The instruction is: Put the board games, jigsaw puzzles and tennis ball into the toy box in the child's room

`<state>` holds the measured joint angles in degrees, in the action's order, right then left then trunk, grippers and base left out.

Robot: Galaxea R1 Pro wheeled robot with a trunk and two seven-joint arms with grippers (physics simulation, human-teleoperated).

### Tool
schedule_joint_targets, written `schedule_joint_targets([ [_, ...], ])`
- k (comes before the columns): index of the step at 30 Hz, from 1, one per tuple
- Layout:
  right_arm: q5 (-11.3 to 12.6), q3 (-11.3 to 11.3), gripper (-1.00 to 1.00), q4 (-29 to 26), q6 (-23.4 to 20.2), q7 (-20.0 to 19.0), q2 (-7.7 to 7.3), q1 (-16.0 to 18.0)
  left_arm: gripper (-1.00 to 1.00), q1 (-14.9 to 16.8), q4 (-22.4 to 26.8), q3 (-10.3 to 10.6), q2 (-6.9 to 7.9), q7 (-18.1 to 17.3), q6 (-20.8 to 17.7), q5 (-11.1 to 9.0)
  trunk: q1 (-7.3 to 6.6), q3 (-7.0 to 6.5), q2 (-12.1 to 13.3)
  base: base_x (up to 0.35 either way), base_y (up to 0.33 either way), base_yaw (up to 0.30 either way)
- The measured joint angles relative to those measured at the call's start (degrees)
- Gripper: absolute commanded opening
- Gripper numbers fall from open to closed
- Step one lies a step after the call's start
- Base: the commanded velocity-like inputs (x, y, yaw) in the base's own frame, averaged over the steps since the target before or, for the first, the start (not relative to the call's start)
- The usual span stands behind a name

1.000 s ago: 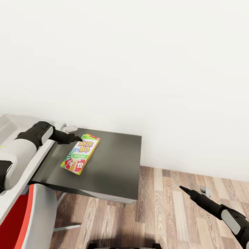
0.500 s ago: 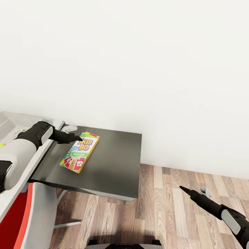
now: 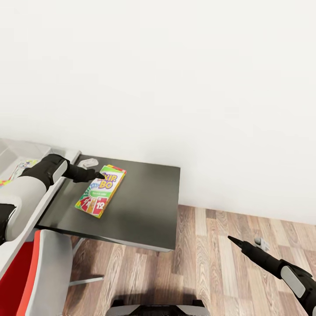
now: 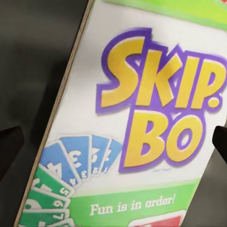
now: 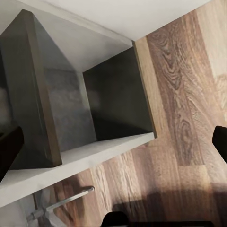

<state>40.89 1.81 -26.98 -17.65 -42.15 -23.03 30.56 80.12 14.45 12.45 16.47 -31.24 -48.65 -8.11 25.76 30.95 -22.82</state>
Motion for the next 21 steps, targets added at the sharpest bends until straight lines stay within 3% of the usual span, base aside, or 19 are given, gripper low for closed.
schedule_joint_targets([
  [21, 0.0, 0.0, 1.0, 0.0, 0.1, 0.1, 0.0, 0.0, 1.0, 0.0, 0.0, 0.0, 0.08, 0.0, 0.1, 0.0, 0.0, 1.95, 0.0, 0.0, 0.0, 0.0],
])
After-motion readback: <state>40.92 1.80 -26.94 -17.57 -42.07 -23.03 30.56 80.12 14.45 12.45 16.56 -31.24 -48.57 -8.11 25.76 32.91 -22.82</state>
